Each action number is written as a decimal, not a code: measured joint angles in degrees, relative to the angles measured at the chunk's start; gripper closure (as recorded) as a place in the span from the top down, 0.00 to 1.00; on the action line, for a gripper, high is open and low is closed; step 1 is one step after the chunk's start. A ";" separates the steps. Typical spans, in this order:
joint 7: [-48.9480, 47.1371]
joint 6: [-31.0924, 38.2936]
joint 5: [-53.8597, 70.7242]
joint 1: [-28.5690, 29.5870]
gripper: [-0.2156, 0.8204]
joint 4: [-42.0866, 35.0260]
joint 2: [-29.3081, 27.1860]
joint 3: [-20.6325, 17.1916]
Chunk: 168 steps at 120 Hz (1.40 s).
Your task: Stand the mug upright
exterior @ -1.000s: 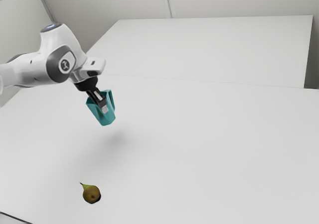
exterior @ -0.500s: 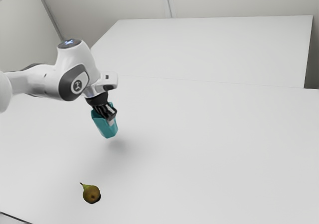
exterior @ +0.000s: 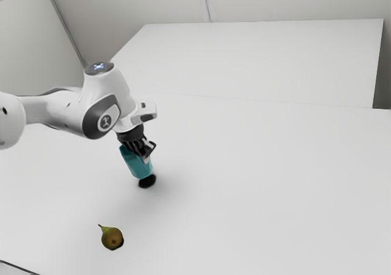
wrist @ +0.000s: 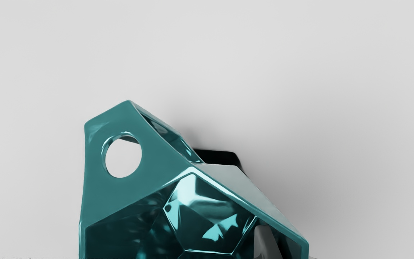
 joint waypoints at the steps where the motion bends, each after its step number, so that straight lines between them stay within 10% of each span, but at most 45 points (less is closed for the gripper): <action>1: -0.18 0.03 0.01 -0.01 0.03 -0.09 0.01 -0.02; 120: -11.01 5.84 2.62 -1.51 0.05 -1.78 4.71 -0.30; 168: -11.51 6.28 2.10 -2.03 0.62 -1.69 2.50 -0.19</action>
